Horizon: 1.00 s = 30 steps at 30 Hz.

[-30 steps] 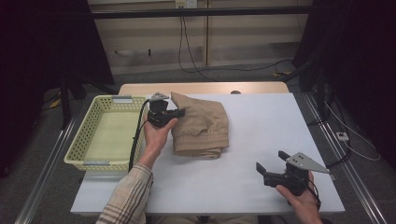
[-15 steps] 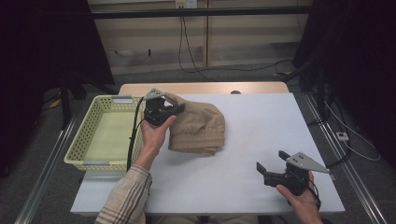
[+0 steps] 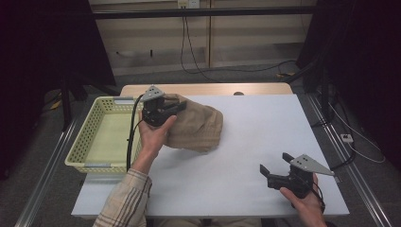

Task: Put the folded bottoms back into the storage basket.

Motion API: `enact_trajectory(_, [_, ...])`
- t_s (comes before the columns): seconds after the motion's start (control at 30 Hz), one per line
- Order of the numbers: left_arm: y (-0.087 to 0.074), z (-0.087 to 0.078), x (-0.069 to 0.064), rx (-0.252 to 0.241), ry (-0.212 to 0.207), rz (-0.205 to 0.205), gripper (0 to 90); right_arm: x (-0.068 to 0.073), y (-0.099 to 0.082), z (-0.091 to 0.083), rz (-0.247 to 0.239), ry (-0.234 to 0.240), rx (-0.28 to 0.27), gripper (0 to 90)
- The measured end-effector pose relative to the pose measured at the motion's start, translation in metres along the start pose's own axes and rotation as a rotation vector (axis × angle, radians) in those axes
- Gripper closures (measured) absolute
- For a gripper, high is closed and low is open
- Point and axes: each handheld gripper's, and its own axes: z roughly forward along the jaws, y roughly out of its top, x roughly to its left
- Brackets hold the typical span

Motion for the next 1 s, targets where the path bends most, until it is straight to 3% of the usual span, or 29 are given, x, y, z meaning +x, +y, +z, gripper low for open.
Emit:
enact_trajectory(0.1, [0.001, -0.008, -0.003, -0.025, -0.014, -0.003, 87.0, 0.000, 0.000, 0.000, -0.001, -0.001, -0.001, 5.1])
enact_trajectory(0.3, [0.006, -0.022, -0.010, -0.047, -0.005, 0.034, 87.0, 0.001, 0.000, 0.000, -0.002, -0.001, -0.002, 5.1])
enact_trajectory(0.73, [0.011, -0.043, -0.005, -0.076, 0.013, 0.026, 87.0, 0.001, 0.000, 0.000, -0.006, 0.003, -0.001, 5.0])
enact_trajectory(1.0, [0.017, -0.059, -0.003, -0.101, 0.035, 0.046, 87.0, 0.001, 0.000, 0.000, -0.007, 0.001, 0.001, 5.0])
